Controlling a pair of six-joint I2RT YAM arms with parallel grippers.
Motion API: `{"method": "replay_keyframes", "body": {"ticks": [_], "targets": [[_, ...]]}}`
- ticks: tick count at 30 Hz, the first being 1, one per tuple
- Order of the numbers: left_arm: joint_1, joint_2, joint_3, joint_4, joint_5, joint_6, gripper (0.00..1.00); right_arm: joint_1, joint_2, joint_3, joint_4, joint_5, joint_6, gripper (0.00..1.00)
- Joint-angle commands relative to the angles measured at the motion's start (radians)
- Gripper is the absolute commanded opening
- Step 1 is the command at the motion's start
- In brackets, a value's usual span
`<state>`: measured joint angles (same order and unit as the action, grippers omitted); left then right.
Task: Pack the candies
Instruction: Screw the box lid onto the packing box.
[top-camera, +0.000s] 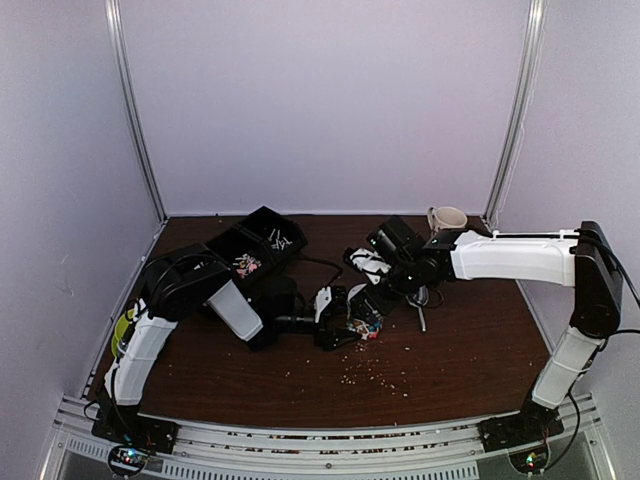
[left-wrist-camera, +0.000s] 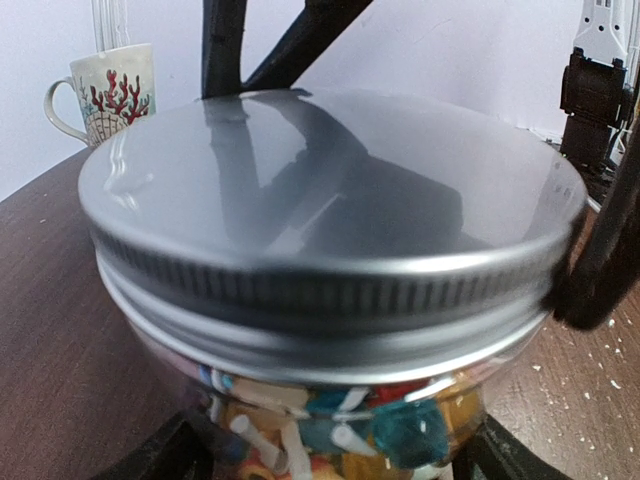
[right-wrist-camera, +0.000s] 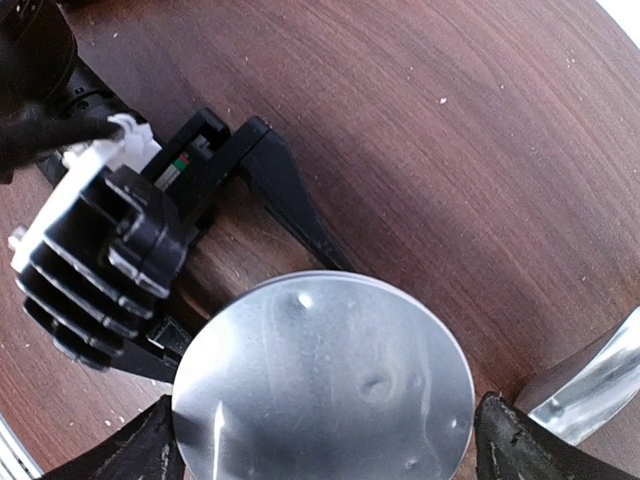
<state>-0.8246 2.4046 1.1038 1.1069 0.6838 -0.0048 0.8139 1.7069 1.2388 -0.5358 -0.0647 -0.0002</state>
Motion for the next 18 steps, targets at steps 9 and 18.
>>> {"method": "replay_keyframes", "body": {"ticks": [9, 18], "targets": [[0.001, 0.012, -0.008, -0.132, -0.017, 0.023, 0.80, -0.003, -0.048, -0.051, -0.040, -0.042, -0.025, 1.00], [0.001, 0.015, 0.001, -0.150, -0.019, 0.023, 0.80, 0.028, -0.085, -0.071, -0.053, -0.045, -0.035, 1.00]]}}
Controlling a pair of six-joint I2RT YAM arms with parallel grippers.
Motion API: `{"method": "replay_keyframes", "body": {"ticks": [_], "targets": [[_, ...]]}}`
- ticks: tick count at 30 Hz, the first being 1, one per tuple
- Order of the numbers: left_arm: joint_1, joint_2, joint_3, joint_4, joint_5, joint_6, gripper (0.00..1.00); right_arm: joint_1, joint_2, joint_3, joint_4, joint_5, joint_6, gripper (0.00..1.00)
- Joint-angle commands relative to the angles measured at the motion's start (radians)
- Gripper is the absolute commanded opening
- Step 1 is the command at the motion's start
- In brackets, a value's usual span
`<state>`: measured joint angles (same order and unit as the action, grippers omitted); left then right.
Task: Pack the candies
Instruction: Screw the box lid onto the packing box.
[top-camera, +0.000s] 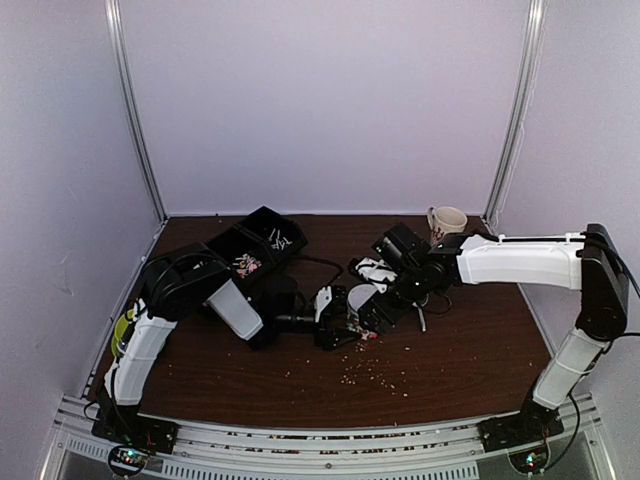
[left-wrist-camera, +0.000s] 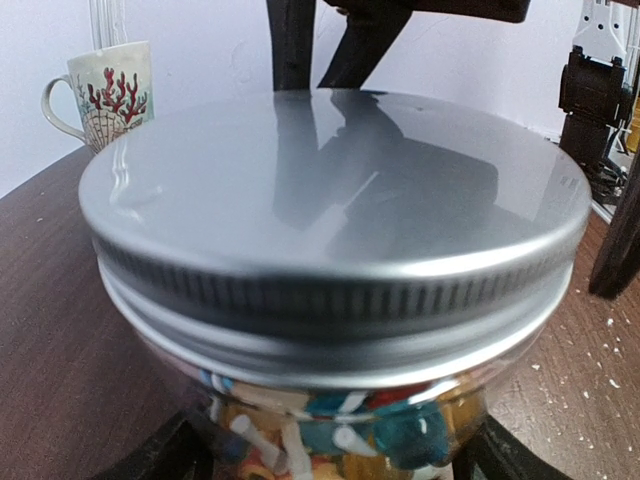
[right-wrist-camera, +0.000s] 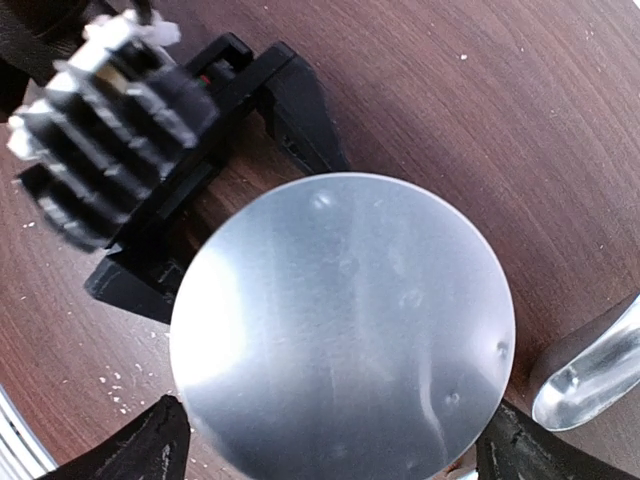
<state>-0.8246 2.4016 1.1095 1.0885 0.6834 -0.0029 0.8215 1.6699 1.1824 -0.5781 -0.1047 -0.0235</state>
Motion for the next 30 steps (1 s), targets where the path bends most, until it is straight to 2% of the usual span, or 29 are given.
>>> {"method": "replay_keyframes", "body": {"ticks": [1, 16, 25, 30], "targets": [[0.001, 0.018, -0.004, -0.133, -0.019, 0.021, 0.80, 0.025, -0.050, -0.014, -0.016, -0.001, -0.013, 1.00], [0.001, 0.019, 0.000, -0.143, -0.019, 0.018, 0.80, 0.080, -0.060, -0.030, -0.058, 0.004, -0.018, 1.00], [0.001, 0.018, 0.001, -0.145, -0.017, 0.017, 0.80, 0.122, -0.077, -0.049, -0.071, -0.083, -0.035, 1.00], [0.001, 0.018, 0.000, -0.144, -0.015, 0.017, 0.80, 0.122, -0.149, -0.079, -0.085, -0.104, -0.054, 0.99]]}}
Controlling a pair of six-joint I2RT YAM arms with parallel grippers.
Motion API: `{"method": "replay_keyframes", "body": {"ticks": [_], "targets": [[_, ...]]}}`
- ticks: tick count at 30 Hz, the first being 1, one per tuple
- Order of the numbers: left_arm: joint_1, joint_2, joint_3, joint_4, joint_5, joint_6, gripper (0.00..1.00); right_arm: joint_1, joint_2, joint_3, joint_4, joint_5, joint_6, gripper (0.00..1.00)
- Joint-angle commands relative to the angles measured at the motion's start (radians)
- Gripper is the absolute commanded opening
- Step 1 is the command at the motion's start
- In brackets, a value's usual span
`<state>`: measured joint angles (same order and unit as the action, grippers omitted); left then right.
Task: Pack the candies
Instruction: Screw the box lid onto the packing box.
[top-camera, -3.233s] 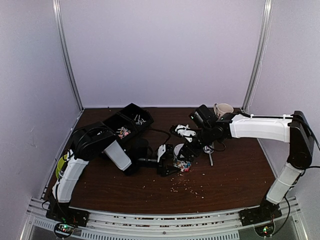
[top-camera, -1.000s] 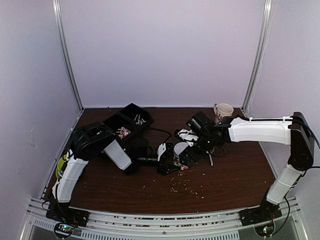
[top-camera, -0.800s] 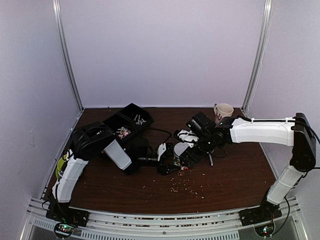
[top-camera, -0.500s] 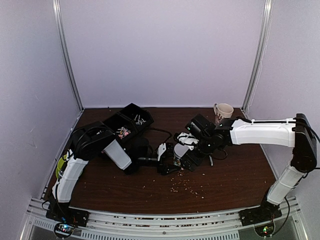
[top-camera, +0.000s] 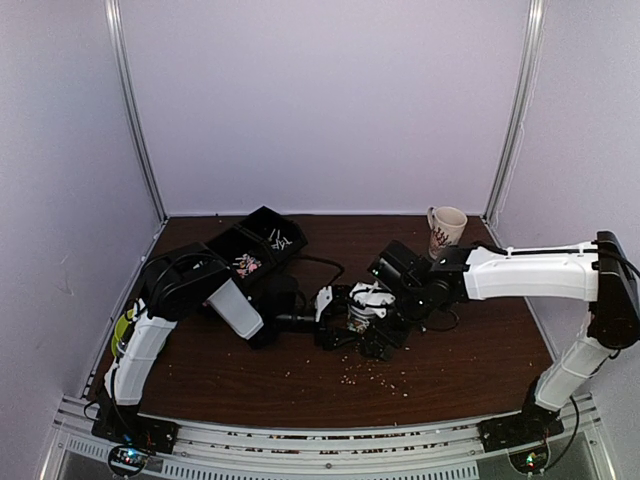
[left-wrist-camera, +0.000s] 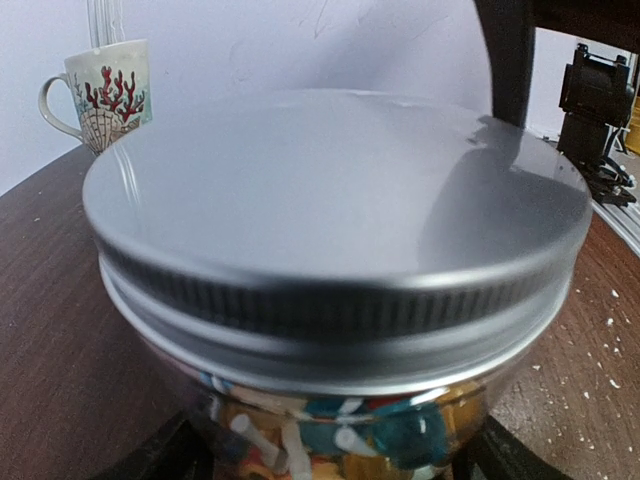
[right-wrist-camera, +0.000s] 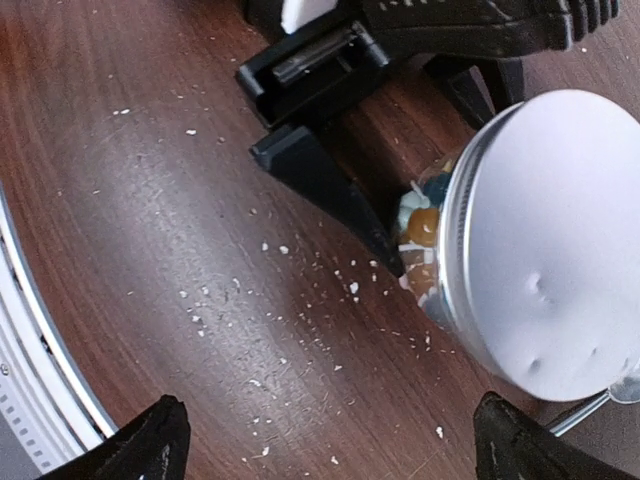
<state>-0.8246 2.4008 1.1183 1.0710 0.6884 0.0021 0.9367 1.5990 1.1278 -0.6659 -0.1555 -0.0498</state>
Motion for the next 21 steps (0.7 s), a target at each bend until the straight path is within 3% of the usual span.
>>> {"method": "replay_keyframes", "body": {"ticks": [1, 8, 16, 19, 21], "targets": [[0.002, 0.019, -0.009, -0.125, -0.018, 0.013, 0.80, 0.002, -0.095, -0.024, -0.003, -0.048, -0.033, 0.99], [0.002, 0.018, -0.009, -0.123, -0.013, 0.011, 0.80, -0.109, -0.161, 0.038, -0.026, -0.103, -0.061, 1.00], [0.001, 0.020, -0.004, -0.133, -0.010, 0.015, 0.80, -0.250, -0.090, 0.144, 0.195, -0.262, 0.039, 1.00], [0.001, 0.021, -0.001, -0.138, -0.008, 0.019, 0.80, -0.282, -0.019, 0.199, 0.237, -0.347, 0.061, 0.90], [0.000, 0.023, 0.001, -0.141, -0.006, 0.021, 0.80, -0.299, 0.035, 0.241, 0.245, -0.385, 0.080, 0.75]]}}
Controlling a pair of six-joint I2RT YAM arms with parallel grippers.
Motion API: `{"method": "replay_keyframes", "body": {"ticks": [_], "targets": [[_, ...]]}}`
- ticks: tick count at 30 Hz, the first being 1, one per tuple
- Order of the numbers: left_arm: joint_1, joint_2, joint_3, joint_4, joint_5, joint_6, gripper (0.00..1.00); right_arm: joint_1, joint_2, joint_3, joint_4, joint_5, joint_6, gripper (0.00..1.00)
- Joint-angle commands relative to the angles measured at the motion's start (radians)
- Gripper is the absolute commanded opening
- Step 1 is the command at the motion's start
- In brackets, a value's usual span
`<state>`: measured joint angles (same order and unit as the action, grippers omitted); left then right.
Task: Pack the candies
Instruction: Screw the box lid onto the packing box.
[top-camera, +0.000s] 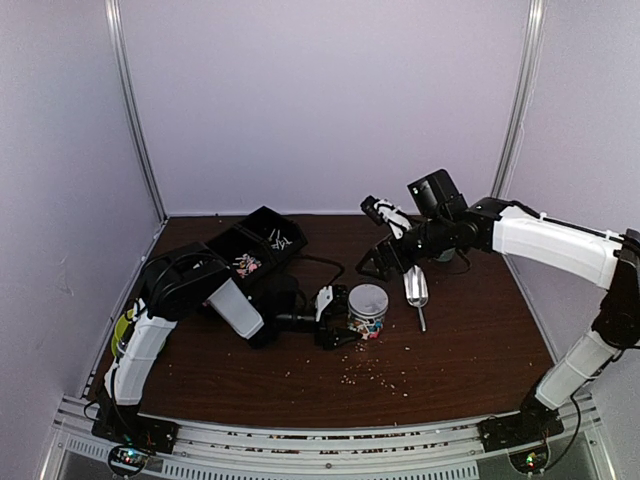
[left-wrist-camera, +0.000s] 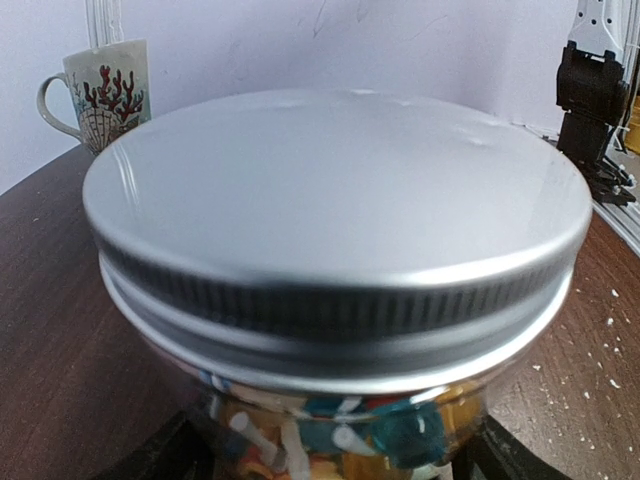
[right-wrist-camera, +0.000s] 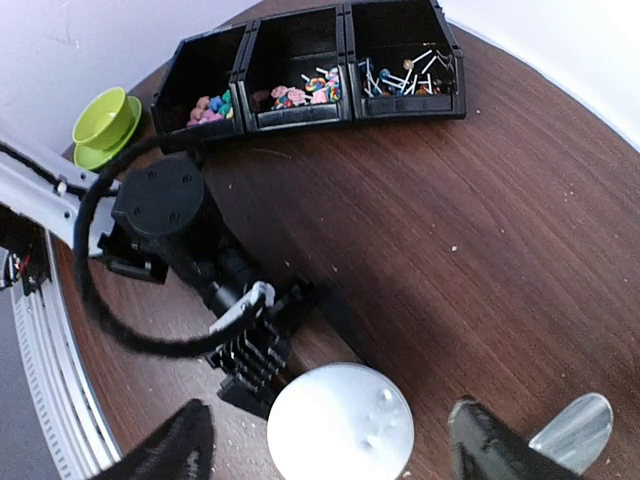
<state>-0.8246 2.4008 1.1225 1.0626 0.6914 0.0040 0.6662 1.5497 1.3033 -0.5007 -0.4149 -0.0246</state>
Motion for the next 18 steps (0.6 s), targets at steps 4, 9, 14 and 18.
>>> {"method": "replay_keyframes", "body": {"ticks": [4, 9, 14, 18], "targets": [[0.001, 0.022, -0.005, -0.135, -0.006, 0.021, 0.80, -0.059, 0.166, 0.112, 0.086, -0.183, 0.084, 0.61], [0.001, 0.024, -0.004, -0.135, -0.002, 0.020, 0.80, -0.086, 0.229, 0.115, 0.104, -0.242, 0.100, 0.56], [0.000, 0.026, -0.002, -0.136, 0.001, 0.020, 0.80, -0.113, 0.269, 0.104, 0.094, -0.287, 0.093, 0.51], [0.001, 0.027, 0.000, -0.136, 0.004, 0.021, 0.80, -0.127, 0.293, 0.092, 0.087, -0.314, 0.085, 0.48]]}}
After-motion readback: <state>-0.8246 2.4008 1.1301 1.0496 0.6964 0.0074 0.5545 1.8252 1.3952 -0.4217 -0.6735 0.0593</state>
